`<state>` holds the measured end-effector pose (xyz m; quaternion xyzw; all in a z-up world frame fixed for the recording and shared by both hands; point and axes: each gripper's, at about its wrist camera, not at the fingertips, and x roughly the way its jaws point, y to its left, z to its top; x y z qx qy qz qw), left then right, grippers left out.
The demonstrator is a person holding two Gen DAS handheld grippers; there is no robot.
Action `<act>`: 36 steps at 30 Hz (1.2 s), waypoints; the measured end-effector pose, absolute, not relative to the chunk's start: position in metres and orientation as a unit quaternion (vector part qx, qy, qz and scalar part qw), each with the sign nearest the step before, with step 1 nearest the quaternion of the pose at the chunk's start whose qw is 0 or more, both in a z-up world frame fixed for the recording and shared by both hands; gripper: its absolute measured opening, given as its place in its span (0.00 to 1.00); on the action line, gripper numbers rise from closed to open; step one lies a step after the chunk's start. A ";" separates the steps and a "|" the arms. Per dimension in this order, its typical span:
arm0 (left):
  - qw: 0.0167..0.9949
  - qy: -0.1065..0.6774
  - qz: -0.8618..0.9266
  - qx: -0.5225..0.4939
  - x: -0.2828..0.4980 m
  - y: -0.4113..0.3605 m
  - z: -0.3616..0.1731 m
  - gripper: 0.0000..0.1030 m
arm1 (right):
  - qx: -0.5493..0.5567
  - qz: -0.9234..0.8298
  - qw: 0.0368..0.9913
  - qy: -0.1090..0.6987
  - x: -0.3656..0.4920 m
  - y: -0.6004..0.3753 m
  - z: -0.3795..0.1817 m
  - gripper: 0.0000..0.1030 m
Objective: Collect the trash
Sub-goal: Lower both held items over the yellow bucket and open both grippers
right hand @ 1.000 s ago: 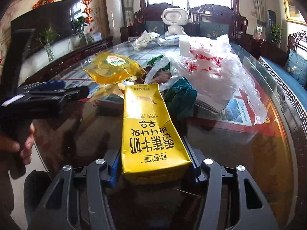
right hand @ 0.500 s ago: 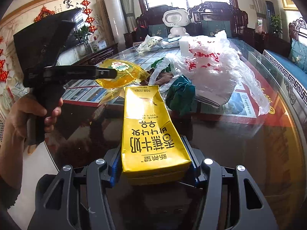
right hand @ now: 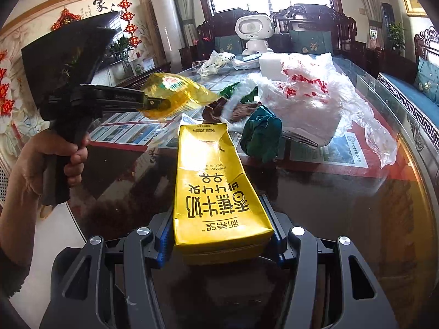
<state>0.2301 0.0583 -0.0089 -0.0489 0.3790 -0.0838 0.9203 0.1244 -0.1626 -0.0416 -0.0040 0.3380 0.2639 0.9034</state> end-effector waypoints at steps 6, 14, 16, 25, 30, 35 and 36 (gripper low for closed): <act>0.939 0.333 -0.084 -0.036 0.191 0.055 0.026 0.08 | 0.003 0.262 0.911 0.318 0.110 -0.166 -0.025 0.52; 0.940 0.317 -0.124 -0.028 0.109 0.044 0.032 0.09 | 0.000 0.257 0.925 0.280 0.058 -0.182 0.006 0.52; 0.939 0.315 -0.131 -0.028 0.085 0.042 0.028 0.09 | 0.002 0.255 0.927 0.276 0.040 -0.190 0.010 0.52; 0.920 0.348 -0.181 -0.003 -0.015 0.013 -0.012 0.09 | 0.011 0.242 0.925 0.294 -0.048 -0.224 0.003 0.52; 0.878 0.427 -0.216 -0.013 -0.047 -0.015 -0.077 0.09 | 0.006 0.233 0.920 0.315 -0.079 -0.223 -0.016 0.51; 0.837 0.505 -0.212 0.000 -0.066 -0.040 -0.147 0.09 | 0.017 0.231 0.901 0.366 -0.099 -0.224 -0.050 0.51; 0.827 0.522 -0.209 0.004 -0.068 -0.044 -0.161 0.09 | 0.020 0.237 0.894 0.380 -0.102 -0.224 -0.059 0.51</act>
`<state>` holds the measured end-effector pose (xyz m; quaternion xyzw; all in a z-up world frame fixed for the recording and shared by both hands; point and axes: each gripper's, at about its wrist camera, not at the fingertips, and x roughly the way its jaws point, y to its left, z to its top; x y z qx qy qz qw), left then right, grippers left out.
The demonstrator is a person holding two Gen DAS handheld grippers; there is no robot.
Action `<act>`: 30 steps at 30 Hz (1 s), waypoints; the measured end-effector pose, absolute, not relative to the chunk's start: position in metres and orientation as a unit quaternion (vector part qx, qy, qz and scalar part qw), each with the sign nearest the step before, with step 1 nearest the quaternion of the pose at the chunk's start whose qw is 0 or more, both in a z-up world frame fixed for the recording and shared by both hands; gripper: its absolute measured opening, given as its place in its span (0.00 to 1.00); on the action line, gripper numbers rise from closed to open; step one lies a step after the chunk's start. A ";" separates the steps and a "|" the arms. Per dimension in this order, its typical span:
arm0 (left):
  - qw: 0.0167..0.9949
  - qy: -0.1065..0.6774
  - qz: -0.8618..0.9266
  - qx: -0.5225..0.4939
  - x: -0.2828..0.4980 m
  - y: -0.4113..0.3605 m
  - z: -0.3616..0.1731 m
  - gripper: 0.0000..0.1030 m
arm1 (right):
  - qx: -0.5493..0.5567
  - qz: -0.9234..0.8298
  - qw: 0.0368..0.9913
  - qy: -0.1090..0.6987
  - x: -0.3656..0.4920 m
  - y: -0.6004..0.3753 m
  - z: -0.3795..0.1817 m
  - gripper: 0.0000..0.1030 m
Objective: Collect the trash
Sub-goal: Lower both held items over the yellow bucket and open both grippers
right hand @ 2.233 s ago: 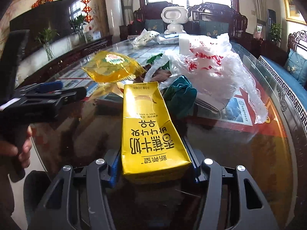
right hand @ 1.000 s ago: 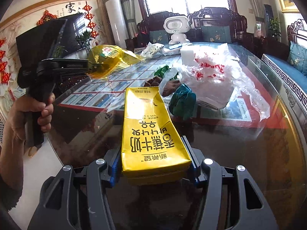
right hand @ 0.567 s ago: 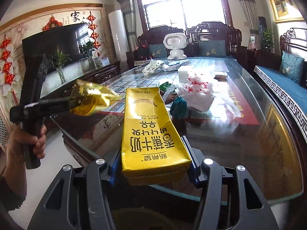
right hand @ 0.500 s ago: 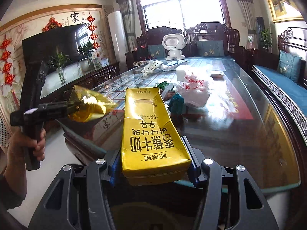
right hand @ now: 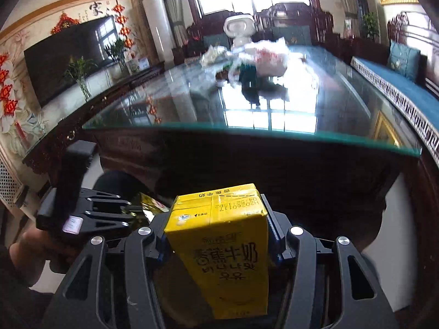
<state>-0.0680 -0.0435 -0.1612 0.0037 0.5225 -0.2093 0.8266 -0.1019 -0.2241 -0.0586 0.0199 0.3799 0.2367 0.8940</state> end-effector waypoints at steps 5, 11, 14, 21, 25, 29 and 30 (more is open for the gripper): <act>0.800 0.567 -0.196 0.021 -0.070 -0.053 -0.203 0.09 | 0.036 0.243 0.876 0.415 -0.111 -0.222 -0.085 0.51; 0.783 0.588 -0.198 0.043 -0.064 -0.065 -0.222 0.71 | 0.035 0.252 0.874 0.415 -0.112 -0.216 -0.090 0.51; 0.794 0.572 -0.193 0.068 -0.068 -0.070 -0.216 0.86 | 0.035 0.257 0.869 0.422 -0.109 -0.213 -0.095 0.51; 0.836 0.521 -0.145 0.097 -0.069 -0.058 -0.178 0.96 | 0.045 0.277 0.854 0.438 -0.102 -0.202 -0.106 0.53; 0.847 0.506 -0.131 0.094 -0.062 -0.043 -0.163 0.96 | 0.055 0.288 0.845 0.448 -0.099 -0.198 -0.110 0.56; 0.854 0.497 -0.119 0.100 -0.059 -0.037 -0.156 0.96 | 0.062 0.292 0.844 0.447 -0.099 -0.199 -0.107 0.56; 0.855 0.495 -0.118 0.098 -0.058 -0.037 -0.154 0.96 | 0.062 0.291 0.845 0.444 -0.099 -0.200 -0.105 0.56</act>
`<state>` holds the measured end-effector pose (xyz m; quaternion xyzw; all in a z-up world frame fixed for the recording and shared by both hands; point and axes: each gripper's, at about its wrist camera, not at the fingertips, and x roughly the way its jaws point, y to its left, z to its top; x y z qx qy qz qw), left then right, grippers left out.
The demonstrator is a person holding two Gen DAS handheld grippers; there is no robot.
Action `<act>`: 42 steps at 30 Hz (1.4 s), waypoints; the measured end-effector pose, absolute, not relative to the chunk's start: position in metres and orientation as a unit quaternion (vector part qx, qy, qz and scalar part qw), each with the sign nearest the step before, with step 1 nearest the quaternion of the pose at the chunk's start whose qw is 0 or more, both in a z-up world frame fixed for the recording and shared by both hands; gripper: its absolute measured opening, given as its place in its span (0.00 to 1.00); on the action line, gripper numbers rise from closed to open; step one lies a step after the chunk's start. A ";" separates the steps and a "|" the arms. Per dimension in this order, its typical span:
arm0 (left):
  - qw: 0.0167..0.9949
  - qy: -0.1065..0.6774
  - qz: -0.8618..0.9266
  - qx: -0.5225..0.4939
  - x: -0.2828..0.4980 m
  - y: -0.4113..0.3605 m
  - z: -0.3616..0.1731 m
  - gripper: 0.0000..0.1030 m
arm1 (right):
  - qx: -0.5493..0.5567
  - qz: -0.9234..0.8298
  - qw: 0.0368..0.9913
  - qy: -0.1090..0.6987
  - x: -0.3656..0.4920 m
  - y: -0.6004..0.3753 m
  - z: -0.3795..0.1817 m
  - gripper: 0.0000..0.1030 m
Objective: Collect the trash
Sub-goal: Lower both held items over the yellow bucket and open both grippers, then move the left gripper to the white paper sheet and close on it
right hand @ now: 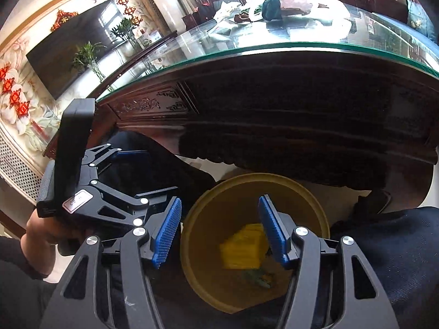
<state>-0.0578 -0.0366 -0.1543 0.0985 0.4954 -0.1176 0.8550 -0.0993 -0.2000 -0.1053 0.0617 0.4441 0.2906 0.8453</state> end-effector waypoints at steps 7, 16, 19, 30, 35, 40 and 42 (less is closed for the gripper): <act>0.887 0.446 -0.102 0.062 -0.045 -0.019 -0.116 0.96 | 0.057 0.286 0.865 0.407 -0.095 -0.205 -0.089 0.62; 0.937 0.346 -0.040 0.029 0.031 0.012 -0.042 0.96 | 0.036 0.290 0.899 0.326 -0.064 -0.198 -0.048 0.89; 0.939 0.341 -0.037 0.016 0.064 0.013 -0.030 0.96 | 0.025 0.283 0.910 0.301 -0.046 -0.192 -0.032 0.92; 0.920 0.370 0.008 0.128 0.175 -0.004 -0.031 0.96 | 0.030 0.296 0.916 0.268 0.013 -0.186 -0.016 0.92; 0.906 0.394 0.000 0.155 0.200 -0.013 -0.040 0.96 | 0.055 0.296 0.912 0.279 0.032 -0.190 -0.017 0.92; 0.895 0.421 -0.001 0.146 0.226 -0.010 -0.046 0.96 | 0.055 0.294 0.912 0.282 0.046 -0.192 -0.015 0.92; 0.893 0.429 -0.003 0.137 0.234 -0.006 -0.046 0.96 | 0.052 0.295 0.911 0.283 0.051 -0.192 -0.013 0.92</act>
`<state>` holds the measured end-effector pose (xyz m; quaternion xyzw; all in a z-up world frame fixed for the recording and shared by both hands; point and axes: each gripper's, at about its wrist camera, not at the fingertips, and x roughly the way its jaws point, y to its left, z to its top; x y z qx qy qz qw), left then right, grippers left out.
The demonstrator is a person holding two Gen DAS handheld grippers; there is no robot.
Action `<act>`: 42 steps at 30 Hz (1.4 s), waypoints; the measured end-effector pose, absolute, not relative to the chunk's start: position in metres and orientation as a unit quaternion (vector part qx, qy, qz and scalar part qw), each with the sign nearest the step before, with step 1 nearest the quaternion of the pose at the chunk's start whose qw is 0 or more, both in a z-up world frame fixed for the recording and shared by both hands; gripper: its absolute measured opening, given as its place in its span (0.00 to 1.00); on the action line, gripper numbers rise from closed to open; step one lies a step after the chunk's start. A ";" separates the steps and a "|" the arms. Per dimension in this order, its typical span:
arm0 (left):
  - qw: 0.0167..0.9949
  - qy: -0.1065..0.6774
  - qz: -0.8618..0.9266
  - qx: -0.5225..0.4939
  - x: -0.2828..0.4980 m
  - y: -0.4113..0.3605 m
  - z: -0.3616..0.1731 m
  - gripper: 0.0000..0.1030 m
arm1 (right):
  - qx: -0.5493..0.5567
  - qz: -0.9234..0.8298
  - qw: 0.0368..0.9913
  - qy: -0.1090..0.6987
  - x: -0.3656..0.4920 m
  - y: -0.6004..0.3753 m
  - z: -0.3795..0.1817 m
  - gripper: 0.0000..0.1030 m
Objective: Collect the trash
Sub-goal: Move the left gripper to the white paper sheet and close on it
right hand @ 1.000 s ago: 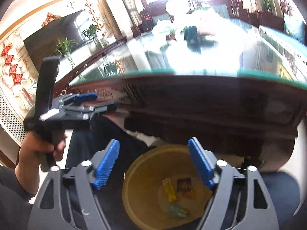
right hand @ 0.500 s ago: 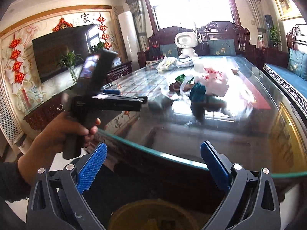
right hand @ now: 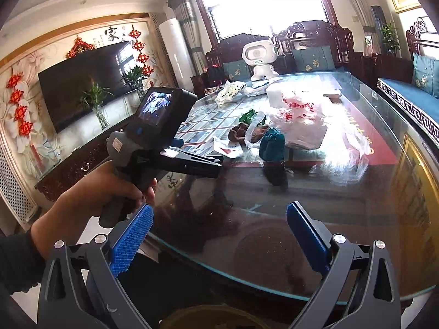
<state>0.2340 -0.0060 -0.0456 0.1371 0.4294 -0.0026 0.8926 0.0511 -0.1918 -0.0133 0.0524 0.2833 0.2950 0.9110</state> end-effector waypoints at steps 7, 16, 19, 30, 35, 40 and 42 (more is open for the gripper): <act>0.892 0.425 -0.037 0.149 0.238 -0.002 -0.046 0.95 | 0.044 0.295 0.911 0.286 0.067 -0.188 -0.011 0.92; 0.884 0.436 -0.105 0.129 0.246 -0.006 -0.047 0.92 | 0.043 0.287 0.911 0.293 0.085 -0.184 -0.010 0.92; 0.886 0.432 -0.115 0.121 0.244 -0.006 -0.049 0.92 | 0.040 0.280 0.912 0.297 0.091 -0.184 -0.010 0.92; 0.881 0.430 -0.135 0.147 0.239 -0.013 -0.047 0.92 | 0.045 0.284 0.906 0.310 0.100 -0.179 -0.009 0.92; 0.872 0.450 -0.150 0.122 0.242 -0.012 -0.047 0.92 | 0.037 0.287 0.905 0.312 0.099 -0.175 -0.008 0.92; 0.872 0.455 -0.153 0.096 0.252 -0.005 -0.046 0.65 | 0.040 0.283 0.905 0.314 0.100 -0.175 -0.009 0.92; 0.872 0.452 -0.152 0.106 0.253 -0.007 -0.046 0.62 | 0.042 0.284 0.905 0.313 0.101 -0.175 -0.009 0.92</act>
